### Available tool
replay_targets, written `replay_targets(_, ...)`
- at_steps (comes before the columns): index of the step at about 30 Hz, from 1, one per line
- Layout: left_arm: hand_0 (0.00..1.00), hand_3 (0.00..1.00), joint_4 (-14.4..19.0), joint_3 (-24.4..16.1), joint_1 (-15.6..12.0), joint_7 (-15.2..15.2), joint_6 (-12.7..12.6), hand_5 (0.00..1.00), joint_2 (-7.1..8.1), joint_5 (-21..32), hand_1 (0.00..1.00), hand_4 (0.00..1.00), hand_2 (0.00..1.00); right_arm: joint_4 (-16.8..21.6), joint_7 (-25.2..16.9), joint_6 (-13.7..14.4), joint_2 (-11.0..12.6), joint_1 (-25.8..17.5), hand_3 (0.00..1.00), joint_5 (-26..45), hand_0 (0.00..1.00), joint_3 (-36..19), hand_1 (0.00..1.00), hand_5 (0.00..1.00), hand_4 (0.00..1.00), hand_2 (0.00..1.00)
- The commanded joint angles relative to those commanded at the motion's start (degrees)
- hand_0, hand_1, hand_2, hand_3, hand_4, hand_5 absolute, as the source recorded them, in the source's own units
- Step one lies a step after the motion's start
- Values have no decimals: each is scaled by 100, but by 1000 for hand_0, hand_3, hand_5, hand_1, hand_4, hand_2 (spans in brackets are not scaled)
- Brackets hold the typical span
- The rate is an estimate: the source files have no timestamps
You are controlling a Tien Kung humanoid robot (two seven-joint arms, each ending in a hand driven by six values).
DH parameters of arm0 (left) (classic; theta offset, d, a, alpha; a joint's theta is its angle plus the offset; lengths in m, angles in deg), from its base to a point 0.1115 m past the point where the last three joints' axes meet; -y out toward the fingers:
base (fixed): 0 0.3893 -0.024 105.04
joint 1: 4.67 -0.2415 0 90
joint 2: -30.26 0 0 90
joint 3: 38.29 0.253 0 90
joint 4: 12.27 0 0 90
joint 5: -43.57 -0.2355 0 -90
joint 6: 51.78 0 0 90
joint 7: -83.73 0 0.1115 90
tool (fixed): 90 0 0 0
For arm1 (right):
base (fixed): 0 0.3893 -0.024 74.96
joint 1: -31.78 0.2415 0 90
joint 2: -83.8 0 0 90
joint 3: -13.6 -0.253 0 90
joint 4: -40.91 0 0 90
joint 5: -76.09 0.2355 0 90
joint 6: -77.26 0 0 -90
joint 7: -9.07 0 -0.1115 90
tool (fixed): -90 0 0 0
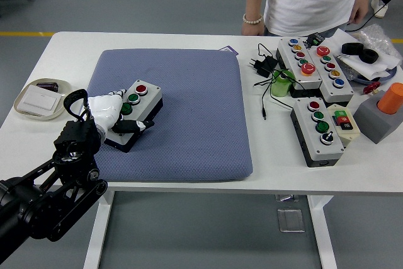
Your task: Pick up the button,place it on the desk,press the button,press the button
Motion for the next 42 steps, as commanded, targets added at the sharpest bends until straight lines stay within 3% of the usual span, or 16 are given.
replay_targets(2, 503, 939, 7, 10, 6, 0, 5, 684, 5, -26, 702, 998, 806, 0, 0, 1, -1, -1, 582, -3, 627, -4, 477, 22, 279, 539)
replay_targets(3, 382, 771, 6, 36, 34, 0, -30, 617, 16, -28, 606, 985, 758, 0, 4, 2, -2, 0, 582, -8, 627, -7, 477, 22, 279, 539)
replay_targets(8, 382, 771, -33, 136, 162, 0, -121, 617, 63, -28, 606, 985, 758, 0, 12, 3, -7, 11, 582, 0, 627, 1, 477, 22, 279, 539)
replay_targets(9, 328, 657, -39, 138, 177, 0, -124, 453, 74, -28, 528, 843, 627, 0, 14, 2, -6, 17, 582, -4, 627, 3, 477, 22, 279, 539)
replay_targets(14, 328, 657, -91, 177, 209, 0, -86, 453, 179, -28, 528, 843, 627, 0, 12, 8, 3, 28, 582, 15, 627, 8, 477, 22, 279, 539)
replay_targets(15, 421, 511, -101, 182, 212, 0, -80, 101, 192, -28, 422, 483, 405, 0, 12, 9, 4, 29, 582, 10, 627, 3, 477, 22, 279, 539)
replay_targets(20, 421, 511, -192, 287, 278, -33, -33, 101, 312, -28, 422, 483, 405, 0, 13, 8, 12, 36, 582, -38, 627, -29, 477, 22, 279, 539)
replay_targets(21, 445, 410, -213, 325, 303, -110, -15, 2, 361, -28, 347, 496, 276, 0, 8, 6, 15, 44, 582, -40, 627, -26, 477, 22, 279, 539)
replay_targets(26, 445, 410, -384, 560, 475, -966, 201, 2, 602, -9, 347, 496, 276, 0, -22, 18, 21, 44, 582, 25, 627, -15, 477, 22, 279, 539)
replay_targets(27, 444, 356, -391, 574, 485, -1061, 215, 2, 614, -6, 300, 409, 233, 0, -24, 19, 21, 44, 582, 30, 627, -14, 477, 22, 279, 539)
replay_targets(28, 444, 356, -410, 654, 542, -1217, 260, 2, 659, -28, 300, 409, 233, 0, -18, 23, 15, 46, 582, 30, 627, -16, 477, 22, 279, 539)
replay_targets(33, 443, 341, -495, 826, 692, -1816, 84, 2, 781, -28, 293, 395, 226, 0, 25, 23, -16, 61, 582, -57, 627, -40, 477, 22, 279, 539)
replay_targets(42, 443, 322, -612, 914, 1006, -3189, -347, 2, 999, -28, 288, 367, 224, 0, 26, 30, -20, 83, 582, -30, 627, -24, 477, 22, 280, 539)
